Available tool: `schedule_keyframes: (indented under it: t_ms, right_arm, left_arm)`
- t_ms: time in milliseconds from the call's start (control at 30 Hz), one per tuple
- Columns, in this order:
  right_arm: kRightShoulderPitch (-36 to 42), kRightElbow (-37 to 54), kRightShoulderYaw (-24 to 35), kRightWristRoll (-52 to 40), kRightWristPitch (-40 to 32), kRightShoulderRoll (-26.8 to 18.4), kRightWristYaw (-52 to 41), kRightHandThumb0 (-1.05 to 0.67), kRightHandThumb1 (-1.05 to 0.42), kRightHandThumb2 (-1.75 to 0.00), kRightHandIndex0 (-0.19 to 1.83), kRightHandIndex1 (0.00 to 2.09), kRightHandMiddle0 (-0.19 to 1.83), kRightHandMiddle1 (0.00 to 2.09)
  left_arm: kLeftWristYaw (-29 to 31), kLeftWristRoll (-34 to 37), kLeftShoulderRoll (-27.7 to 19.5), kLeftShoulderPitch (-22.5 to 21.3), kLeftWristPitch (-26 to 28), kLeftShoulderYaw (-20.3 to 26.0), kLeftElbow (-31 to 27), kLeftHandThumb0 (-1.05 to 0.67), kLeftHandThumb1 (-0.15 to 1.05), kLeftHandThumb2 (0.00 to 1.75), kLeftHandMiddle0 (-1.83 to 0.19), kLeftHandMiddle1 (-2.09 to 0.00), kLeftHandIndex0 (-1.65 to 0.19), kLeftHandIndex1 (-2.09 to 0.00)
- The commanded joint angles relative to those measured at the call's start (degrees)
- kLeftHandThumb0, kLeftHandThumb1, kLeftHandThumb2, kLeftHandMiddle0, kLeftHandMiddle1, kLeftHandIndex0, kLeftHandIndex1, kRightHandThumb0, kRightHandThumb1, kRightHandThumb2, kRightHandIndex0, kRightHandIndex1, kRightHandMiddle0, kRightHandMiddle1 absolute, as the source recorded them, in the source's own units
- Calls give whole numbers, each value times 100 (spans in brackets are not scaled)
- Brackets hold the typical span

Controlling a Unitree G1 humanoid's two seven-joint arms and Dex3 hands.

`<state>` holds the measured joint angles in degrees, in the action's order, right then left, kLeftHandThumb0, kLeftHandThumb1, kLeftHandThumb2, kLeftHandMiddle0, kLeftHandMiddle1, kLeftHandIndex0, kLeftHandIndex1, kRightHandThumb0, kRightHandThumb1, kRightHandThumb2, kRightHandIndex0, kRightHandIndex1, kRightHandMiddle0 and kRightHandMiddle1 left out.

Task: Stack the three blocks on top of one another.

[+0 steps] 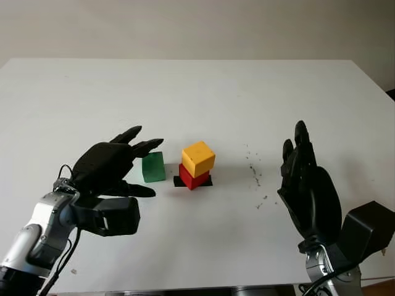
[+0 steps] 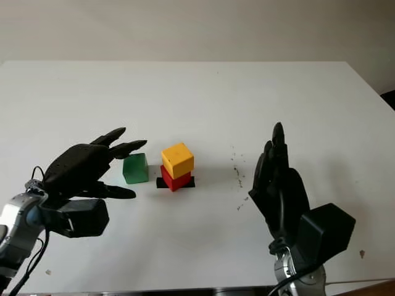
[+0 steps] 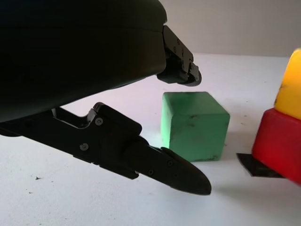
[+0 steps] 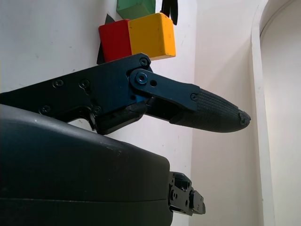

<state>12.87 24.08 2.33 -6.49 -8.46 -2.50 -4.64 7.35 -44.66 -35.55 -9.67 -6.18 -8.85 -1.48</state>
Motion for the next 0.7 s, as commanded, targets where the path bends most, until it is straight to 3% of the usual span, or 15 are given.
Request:
schedule_keyframes:
  t_ms: [0,267,667]
  right_arm:
    - [14,62,42,-14,58,-63,-28,-83,-105,-76,-19,0,-19,0]
    - [16,13,81,-16,143,-111,-112,-82,-105,-76,-19,0,-19,0]
    - [47,49,104,-5,142,-72,-64,-79,-105,-73,-19,0,-19,0]
  left_arm:
    - [-160,-105,29,14,7,-62,76,-76,94,6,-5,-6,-31,-7]
    - [-246,-234,58,-18,74,-157,146,-76,98,7,-5,-6,-32,-7]
    - [-390,-23,55,-4,-36,-105,118,-70,105,8,-16,-7,-52,-19]
